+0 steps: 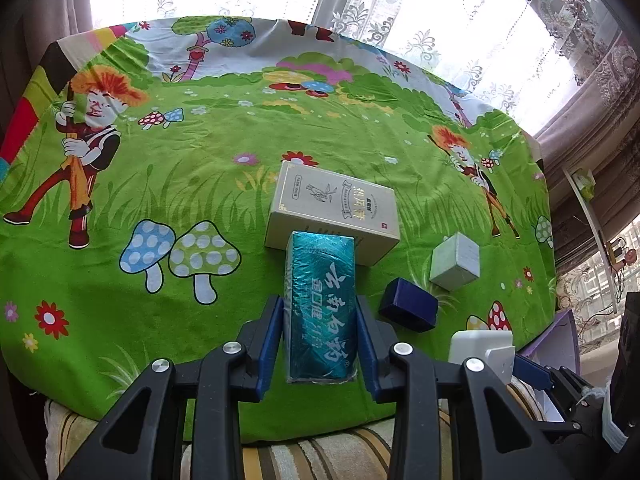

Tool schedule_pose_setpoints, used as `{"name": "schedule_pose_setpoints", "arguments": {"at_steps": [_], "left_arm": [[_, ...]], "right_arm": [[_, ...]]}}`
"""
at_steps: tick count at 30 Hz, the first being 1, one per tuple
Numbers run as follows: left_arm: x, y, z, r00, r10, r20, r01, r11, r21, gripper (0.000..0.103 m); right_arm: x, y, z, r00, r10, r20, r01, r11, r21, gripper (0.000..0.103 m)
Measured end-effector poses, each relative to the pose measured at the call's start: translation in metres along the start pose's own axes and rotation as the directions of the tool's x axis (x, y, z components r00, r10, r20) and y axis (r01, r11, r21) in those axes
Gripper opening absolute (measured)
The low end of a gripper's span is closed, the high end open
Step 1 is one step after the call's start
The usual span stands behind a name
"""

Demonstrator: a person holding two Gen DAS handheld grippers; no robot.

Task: Organize rigid objects
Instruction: 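Grasp the teal pack with the left gripper while the right grasps the white plug, then carry the teal pack and white plug over the purple box and open both grippers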

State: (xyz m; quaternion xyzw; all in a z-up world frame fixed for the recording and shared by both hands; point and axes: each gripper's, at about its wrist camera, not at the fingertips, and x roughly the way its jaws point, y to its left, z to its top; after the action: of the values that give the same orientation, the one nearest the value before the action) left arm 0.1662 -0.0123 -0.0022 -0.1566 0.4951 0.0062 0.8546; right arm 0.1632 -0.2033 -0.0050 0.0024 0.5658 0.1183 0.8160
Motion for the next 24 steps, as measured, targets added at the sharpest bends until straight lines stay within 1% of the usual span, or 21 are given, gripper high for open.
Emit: {"name": "schedule_pose_setpoints", "arguments": {"at_steps": [6, 14, 21, 24], "left_arm": [[-0.009, -0.033, -0.006, 0.999, -0.037, -0.008, 0.037, 0.998, 0.059, 0.036], [-0.011, -0.075, -0.022, 0.997, -0.070, -0.039, 0.075, 0.989, 0.131, 0.036], [-0.009, -0.119, -0.037, 0.988, -0.126, -0.088, 0.141, 0.971, 0.191, 0.036], [-0.007, -0.137, -0.044, 0.980, -0.163, -0.118, 0.185, 0.961, 0.208, 0.036]], "right_arm": [[-0.014, -0.012, -0.004, 0.999, -0.016, 0.042, 0.015, 1.000, 0.012, 0.088], [-0.035, -0.044, -0.018, 0.996, -0.018, 0.083, 0.014, 0.999, 0.045, 0.088], [-0.056, -0.076, -0.032, 0.992, -0.037, 0.122, 0.028, 0.997, 0.077, 0.088], [-0.065, -0.093, -0.038, 0.989, -0.058, 0.138, 0.045, 0.995, 0.093, 0.088]]}}
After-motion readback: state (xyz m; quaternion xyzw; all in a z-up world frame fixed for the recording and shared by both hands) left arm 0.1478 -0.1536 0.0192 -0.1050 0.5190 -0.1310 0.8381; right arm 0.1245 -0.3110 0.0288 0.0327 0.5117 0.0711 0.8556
